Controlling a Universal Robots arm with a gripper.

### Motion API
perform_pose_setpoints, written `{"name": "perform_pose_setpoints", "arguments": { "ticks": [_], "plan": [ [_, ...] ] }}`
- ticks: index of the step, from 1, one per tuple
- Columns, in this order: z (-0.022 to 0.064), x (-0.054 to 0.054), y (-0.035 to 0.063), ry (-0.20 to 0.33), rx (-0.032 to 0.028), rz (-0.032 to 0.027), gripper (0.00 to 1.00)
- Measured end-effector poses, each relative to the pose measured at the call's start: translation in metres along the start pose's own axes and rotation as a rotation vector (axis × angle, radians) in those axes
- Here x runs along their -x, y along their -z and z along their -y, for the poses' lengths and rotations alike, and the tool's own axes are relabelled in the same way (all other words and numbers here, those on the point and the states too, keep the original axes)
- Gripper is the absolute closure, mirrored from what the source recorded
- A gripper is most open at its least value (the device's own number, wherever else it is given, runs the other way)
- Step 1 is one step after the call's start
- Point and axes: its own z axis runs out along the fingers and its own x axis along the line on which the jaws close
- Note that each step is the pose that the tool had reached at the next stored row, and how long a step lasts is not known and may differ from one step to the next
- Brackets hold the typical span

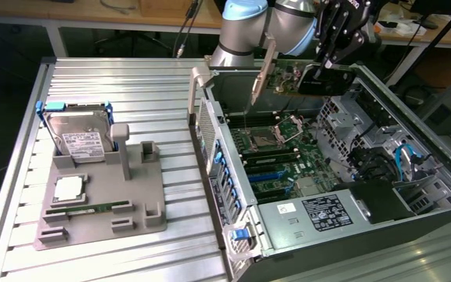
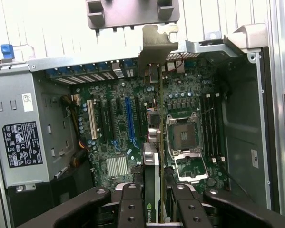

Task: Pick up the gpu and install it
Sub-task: 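Insert the gpu into the slot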

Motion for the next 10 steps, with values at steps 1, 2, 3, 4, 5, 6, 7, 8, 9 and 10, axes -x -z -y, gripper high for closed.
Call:
{"name": "perform_pose_setpoints", "arguments": {
  "ticks": [1, 2, 3, 4, 5, 6, 7, 8, 9, 10],
  "plan": [
    [0.0, 0.0, -0.0001, 0.0, 0.0, -0.0001, 0.73],
    [0.0, 0.0, -0.0004, 0.0, 0.0, 0.0, 0.73],
    [0.0, 0.0, -0.0007, 0.0, 0.0, 0.0001, 0.73],
    [0.0, 0.0, -0.0009, 0.0, 0.0, 0.0001, 0.73],
    [0.0, 0.0, -0.001, 0.0, 0.0, 0.0, 0.73],
    [0.0, 0.0, -0.0012, 0.0, 0.0, 0.0, 0.73],
    [0.0, 0.0, -0.0014, 0.0, 0.0, 0.0, 0.73],
    [0.0, 0.0, -0.0016, 0.0, 0.0, 0.0, 0.73],
    [0.0, 0.0, -0.0018, 0.0, 0.0, -0.0001, 0.73],
    [0.0, 0.0, -0.002, 0.0, 0.0, -0.0001, 0.73]
  ]
}}
